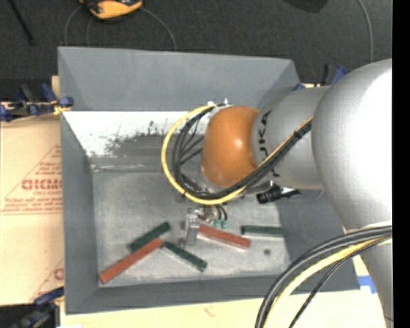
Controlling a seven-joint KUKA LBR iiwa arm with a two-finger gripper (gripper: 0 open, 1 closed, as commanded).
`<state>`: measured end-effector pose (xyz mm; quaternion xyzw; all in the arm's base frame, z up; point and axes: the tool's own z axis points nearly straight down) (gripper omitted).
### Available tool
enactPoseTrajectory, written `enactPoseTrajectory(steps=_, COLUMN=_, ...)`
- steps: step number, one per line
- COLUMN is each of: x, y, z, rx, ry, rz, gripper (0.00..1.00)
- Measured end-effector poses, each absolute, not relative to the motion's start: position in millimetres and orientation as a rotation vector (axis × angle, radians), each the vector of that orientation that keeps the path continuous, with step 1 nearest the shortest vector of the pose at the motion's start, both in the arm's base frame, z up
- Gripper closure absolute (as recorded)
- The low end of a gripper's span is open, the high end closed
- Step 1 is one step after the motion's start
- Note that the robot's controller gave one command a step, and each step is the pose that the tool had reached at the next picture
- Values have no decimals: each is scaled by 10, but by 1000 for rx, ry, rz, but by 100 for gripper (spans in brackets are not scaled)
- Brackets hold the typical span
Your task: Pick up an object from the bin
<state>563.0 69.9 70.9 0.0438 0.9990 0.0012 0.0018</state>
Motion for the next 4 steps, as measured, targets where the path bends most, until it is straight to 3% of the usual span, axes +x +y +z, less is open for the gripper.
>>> enactPoseTrajectory(steps=1, x=5631, y=701, z=710, rx=142, ry=3135, rz=5, gripper=100)
enactPoseTrajectory(steps=2, x=5630, y=699, z=708, rx=144, ry=3135, rz=4, gripper=0)
enactPoseTrajectory(steps=3, x=5630, y=698, z=708, rx=144, ry=3135, rz=4, gripper=0)
enactPoseTrajectory(steps=4, x=5353, y=767, z=750, rx=286, ry=3124, rz=1, gripper=0)
